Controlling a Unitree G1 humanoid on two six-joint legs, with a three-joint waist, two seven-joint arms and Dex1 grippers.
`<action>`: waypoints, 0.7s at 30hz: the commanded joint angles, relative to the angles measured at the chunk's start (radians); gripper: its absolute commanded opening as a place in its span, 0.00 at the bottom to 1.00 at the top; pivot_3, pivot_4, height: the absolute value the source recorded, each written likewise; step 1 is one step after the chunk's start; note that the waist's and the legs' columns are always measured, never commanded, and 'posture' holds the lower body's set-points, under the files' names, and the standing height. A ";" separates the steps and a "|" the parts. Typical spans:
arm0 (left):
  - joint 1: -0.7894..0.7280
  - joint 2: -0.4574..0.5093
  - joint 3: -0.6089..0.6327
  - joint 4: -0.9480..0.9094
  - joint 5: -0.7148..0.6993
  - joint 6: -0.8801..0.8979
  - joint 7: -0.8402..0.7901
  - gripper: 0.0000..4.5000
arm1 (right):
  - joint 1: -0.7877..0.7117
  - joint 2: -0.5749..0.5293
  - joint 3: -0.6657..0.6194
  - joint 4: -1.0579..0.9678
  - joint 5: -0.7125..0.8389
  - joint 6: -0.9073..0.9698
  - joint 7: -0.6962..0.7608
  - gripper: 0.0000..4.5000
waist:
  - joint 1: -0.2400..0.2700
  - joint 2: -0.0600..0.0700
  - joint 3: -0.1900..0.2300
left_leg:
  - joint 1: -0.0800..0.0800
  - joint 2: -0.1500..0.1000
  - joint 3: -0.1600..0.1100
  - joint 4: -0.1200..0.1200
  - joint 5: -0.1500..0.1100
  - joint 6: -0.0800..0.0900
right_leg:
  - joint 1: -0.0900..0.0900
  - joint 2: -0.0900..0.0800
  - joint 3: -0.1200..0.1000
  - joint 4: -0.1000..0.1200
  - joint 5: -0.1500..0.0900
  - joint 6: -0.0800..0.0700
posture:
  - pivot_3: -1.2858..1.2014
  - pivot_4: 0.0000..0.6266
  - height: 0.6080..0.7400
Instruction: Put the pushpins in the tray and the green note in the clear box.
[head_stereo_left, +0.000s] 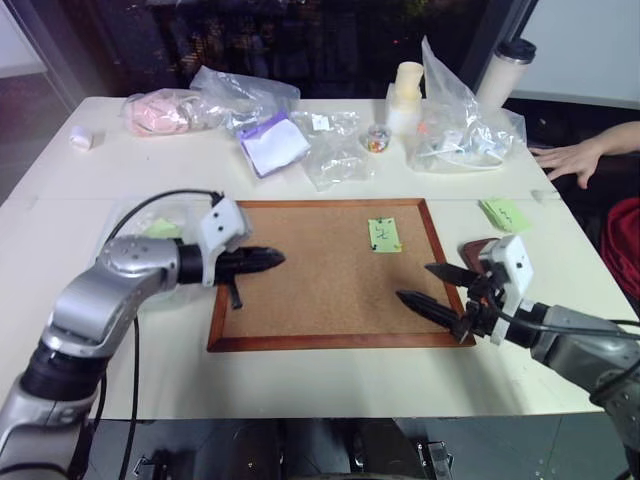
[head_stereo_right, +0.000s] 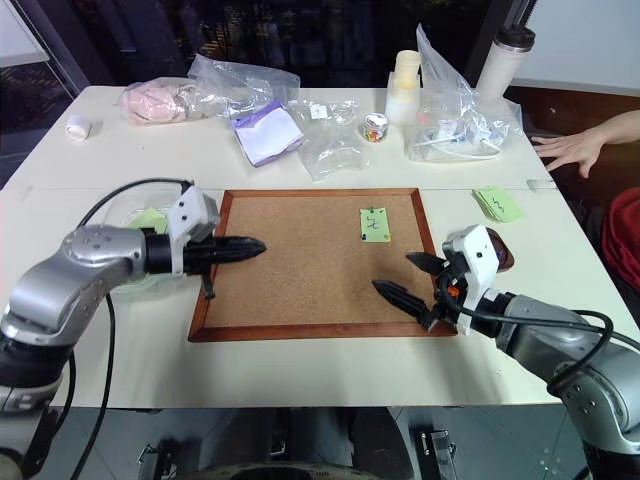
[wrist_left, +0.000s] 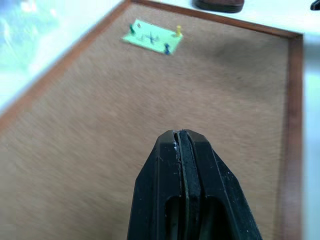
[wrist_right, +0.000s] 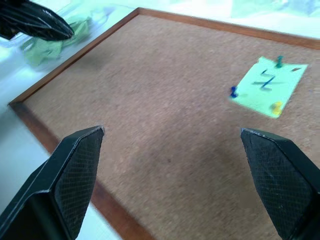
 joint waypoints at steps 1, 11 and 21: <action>-0.093 -0.043 -0.085 0.124 0.041 -0.079 -0.114 0.01 | -0.140 0.008 0.060 0.113 -0.105 -0.056 0.014 1.00 | -0.002 0.001 0.000 | 0.000 0.000 0.000 0.000 0.000 0.000 | 0.000 0.000 0.000 0.000 0.000 0.000 | 0.52 0.24 0.95; -0.107 -0.208 -0.190 0.490 0.206 -0.283 -0.157 0.01 | -0.533 0.194 0.292 0.693 -0.506 -0.388 0.091 1.00 | -0.004 0.003 0.000 | -0.003 0.001 0.003 0.000 -0.001 0.002 | -0.006 0.002 0.002 0.001 0.000 0.000 | 0.52 0.24 0.95; -0.045 -0.217 -0.204 0.431 0.259 -0.278 -0.178 0.01 | -0.715 0.305 0.326 1.144 -0.670 -0.616 0.207 1.00 | -0.007 0.004 0.000 | -0.002 0.001 0.004 0.001 -0.001 0.002 | -0.004 0.000 0.001 0.001 0.000 0.000 | 0.52 0.24 0.95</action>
